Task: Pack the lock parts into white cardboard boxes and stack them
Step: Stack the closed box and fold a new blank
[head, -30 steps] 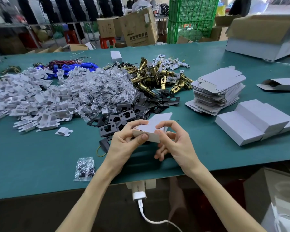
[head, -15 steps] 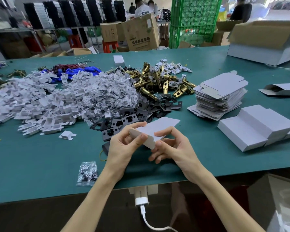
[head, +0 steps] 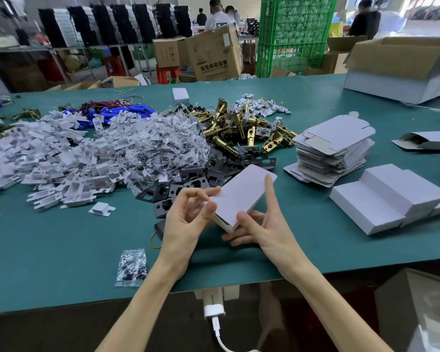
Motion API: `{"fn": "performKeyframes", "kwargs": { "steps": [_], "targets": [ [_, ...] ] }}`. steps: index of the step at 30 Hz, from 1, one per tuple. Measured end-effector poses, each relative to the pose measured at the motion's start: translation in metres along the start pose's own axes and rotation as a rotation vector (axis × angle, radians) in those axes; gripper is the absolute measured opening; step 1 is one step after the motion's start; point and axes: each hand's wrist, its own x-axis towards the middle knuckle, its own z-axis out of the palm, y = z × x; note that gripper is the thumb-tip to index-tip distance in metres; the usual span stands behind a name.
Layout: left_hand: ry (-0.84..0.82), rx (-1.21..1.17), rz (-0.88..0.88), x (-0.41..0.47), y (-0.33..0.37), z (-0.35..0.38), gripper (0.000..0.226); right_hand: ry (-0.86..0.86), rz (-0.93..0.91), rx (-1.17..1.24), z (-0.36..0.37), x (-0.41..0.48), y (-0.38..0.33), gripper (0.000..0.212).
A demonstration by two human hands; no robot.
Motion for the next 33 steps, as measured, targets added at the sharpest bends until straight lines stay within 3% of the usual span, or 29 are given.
{"fn": "performKeyframes", "kwargs": {
  "steps": [2,7,11,13,18,21,25,27,30,33],
  "targets": [
    [0.002,0.0,0.01,0.001,-0.002,0.0,0.023,0.025,-0.005,-0.022,0.002,0.0,0.0,0.11],
    [0.031,0.014,-0.032,0.001,-0.003,0.001,0.038,0.081,-0.032,-0.101,0.006,-0.001,0.001,0.116],
    [0.025,-0.042,-0.229,0.002,-0.002,0.0,0.081,0.13,-0.078,-0.187,0.011,-0.003,0.003,0.115],
    [-0.03,-0.12,-0.293,0.003,-0.001,0.002,0.09,0.149,-0.081,-0.17,0.01,-0.003,0.002,0.115],
    [-0.091,-0.139,-0.314,0.002,-0.003,0.005,0.057,0.189,-0.034,-0.132,0.007,-0.002,0.002,0.122],
    [-0.095,-0.117,-0.301,0.002,-0.004,0.003,0.048,0.16,0.06,-0.067,0.004,0.001,0.002,0.121],
    [-0.116,-0.078,-0.298,0.001,-0.006,0.003,0.045,0.156,0.072,-0.067,0.003,0.002,0.003,0.072],
    [-0.125,-0.065,-0.299,0.001,-0.006,0.004,0.044,0.175,0.07,-0.077,0.002,0.003,0.005,0.056],
    [-0.143,-0.054,-0.292,0.001,-0.006,0.005,0.043,0.18,0.068,-0.044,0.0,0.002,0.004,0.06],
    [-0.144,-0.068,-0.278,0.0,-0.005,0.005,0.042,0.151,0.064,-0.023,0.0,0.001,0.003,0.078]
  ]
}}
